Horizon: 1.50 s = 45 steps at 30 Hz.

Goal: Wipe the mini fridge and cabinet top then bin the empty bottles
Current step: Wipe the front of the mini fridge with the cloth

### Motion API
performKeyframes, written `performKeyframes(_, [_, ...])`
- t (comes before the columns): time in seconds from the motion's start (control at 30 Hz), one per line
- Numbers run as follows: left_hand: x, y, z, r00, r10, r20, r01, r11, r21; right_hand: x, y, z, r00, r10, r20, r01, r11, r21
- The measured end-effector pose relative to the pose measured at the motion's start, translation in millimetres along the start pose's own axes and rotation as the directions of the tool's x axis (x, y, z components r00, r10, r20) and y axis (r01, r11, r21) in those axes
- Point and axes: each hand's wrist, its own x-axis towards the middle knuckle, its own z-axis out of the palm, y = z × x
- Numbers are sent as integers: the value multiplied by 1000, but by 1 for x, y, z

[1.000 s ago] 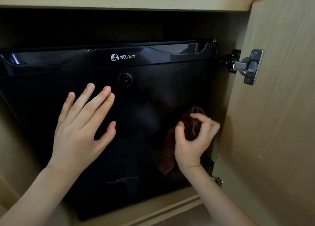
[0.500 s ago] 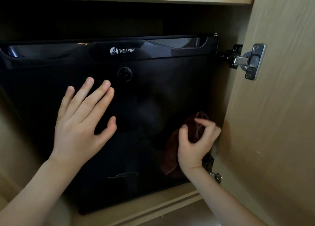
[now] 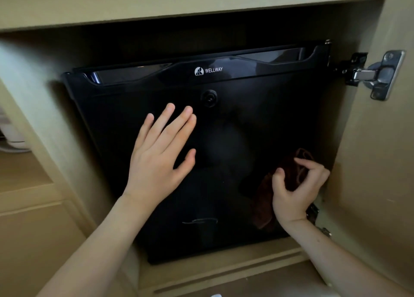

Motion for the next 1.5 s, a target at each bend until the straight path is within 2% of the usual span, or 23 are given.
performKeyframes(0.1, [2,-3,-5,999,39,18,-40,998,41,14,-20,5,1000,16,-8,-16,1000,16])
performKeyframes(0.2, [2,-16,-13,994,102,29,-105,981,165,33,-52,21,997,-6,-83,11,998,62])
performKeyframes(0.3, [-1,-33,-20,994,109,16,-110,968,228,38,-81,43,990,2,-144,11,996,92])
performKeyframes(0.37, [-6,-39,-21,994,110,28,-113,967,228,26,-86,52,990,-40,-132,49,997,67])
performKeyframes(0.47, [-9,-40,-19,995,93,38,-99,975,199,-6,-67,48,988,-156,2,156,987,27])
performKeyframes(0.57, [-9,-39,-19,995,87,40,-93,978,189,-29,-45,33,928,-301,218,315,948,-32])
performKeyframes(0.63, [-9,-40,-20,994,95,46,-102,977,186,-26,-45,29,908,-318,273,335,942,-17])
performKeyframes(0.7, [-9,-44,-22,992,113,58,-122,975,186,-13,-57,31,912,-325,248,332,943,17])
performKeyframes(0.77, [-11,-48,-26,989,134,64,-144,970,194,7,-74,41,937,-311,160,309,950,38])
performKeyframes(0.9, [-18,-54,-30,990,128,60,-138,971,197,24,-96,61,984,-177,-11,177,982,65])
performKeyframes(1.0, [-21,-56,-29,990,125,57,-134,972,192,3,-84,57,970,-241,33,239,970,44])
performKeyframes(1.07, [-21,-55,-29,991,121,56,-130,974,186,-10,-72,49,908,-393,147,395,918,17])
performKeyframes(1.13, [-20,-54,-29,991,118,60,-127,975,181,-10,-67,46,850,-477,222,485,874,18])
performKeyframes(1.2, [-19,-54,-31,991,119,68,-129,975,179,-3,-73,47,858,-469,209,473,880,37])
performKeyframes(1.3, [-19,-57,-34,989,126,81,-139,976,169,11,-87,57,901,-419,112,418,908,33])
performKeyframes(1.4, [-21,-59,-33,990,121,77,-133,977,168,5,-101,73,953,-302,7,302,953,13])
performKeyframes(1.47, [-22,-58,-31,991,117,72,-128,977,170,-10,-104,79,963,-269,10,269,963,37])
performKeyframes(1.5, [-22,-57,-30,991,114,70,-124,978,166,-18,-101,79,948,-314,58,312,949,39])
